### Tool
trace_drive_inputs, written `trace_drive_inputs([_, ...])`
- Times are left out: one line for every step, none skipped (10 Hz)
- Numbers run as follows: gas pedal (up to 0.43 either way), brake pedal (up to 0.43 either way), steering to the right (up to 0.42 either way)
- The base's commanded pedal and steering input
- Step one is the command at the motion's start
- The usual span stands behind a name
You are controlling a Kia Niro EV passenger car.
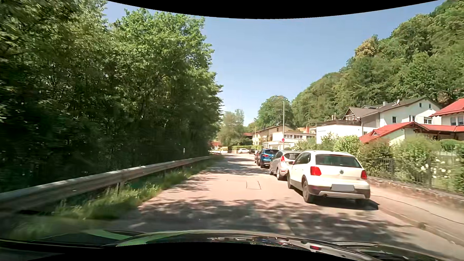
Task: Follow the waypoints while adhering to traffic rules and regulations
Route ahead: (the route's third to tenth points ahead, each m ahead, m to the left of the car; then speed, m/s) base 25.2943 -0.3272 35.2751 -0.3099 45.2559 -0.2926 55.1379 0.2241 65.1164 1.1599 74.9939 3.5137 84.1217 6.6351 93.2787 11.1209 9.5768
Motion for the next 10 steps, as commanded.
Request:
trace_drive_inputs([0.079, 0.0, 0.009])
trace_drive_inputs([0.079, 0.0, 0.009])
trace_drive_inputs([0.079, 0.0, 0.008])
trace_drive_inputs([0.079, 0.0, 0.008])
trace_drive_inputs([0.079, 0.0, 0.007])
trace_drive_inputs([0.079, 0.0, 0.005])
trace_drive_inputs([0.079, 0.0, 0.005])
trace_drive_inputs([0.079, 0.0, 0.005])
trace_drive_inputs([0.067, 0.0, 0.005])
trace_drive_inputs([0.067, 0.0, 0.005])
